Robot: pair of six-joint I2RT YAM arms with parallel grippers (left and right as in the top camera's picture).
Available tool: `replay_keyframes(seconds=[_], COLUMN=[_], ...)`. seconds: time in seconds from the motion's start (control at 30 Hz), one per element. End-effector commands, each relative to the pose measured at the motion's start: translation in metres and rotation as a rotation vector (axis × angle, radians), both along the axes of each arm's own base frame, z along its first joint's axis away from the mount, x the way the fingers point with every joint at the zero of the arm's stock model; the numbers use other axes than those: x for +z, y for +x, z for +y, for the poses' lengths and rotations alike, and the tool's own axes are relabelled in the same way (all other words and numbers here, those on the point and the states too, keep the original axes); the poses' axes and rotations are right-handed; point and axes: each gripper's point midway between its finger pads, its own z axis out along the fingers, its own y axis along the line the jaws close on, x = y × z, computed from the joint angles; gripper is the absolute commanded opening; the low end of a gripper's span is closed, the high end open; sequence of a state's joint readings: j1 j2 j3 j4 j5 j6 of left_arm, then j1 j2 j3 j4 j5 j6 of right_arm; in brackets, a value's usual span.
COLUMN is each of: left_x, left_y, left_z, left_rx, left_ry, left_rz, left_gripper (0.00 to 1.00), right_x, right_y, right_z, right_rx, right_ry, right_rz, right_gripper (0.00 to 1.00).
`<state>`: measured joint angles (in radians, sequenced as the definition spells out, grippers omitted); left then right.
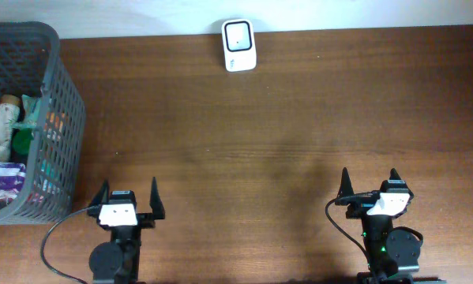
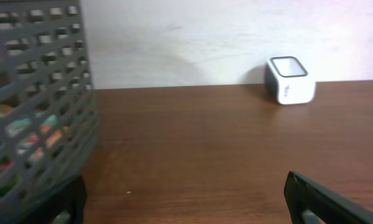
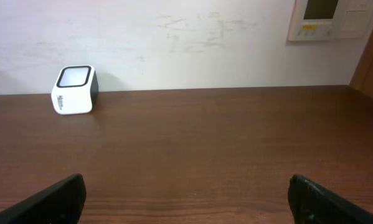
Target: Scan the item barcode
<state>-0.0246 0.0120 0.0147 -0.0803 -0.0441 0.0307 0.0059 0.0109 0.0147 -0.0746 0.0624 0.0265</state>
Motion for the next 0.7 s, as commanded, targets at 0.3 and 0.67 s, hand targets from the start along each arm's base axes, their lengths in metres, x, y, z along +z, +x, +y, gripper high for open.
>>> replay_keyframes(seconds=[0.3,0.67], left_x=[0.058,0.128], left_y=[-0.018,-0.030], left_z=[-0.073,-0.058], left_rx=[-0.443,-0.343], left_ry=[0.030,0.108], left_rz=[-0.248,-0.288], left_gripper=[0.99,0.99], right_x=[-0.004,-0.004], right_y=[0.000,0.000], right_z=[-0.002,-0.002], right_rx=[-0.008,-0.008], right_ry=[0.005,0.005], right_rz=[0.004,0.004], right_gripper=[0.98,0.98])
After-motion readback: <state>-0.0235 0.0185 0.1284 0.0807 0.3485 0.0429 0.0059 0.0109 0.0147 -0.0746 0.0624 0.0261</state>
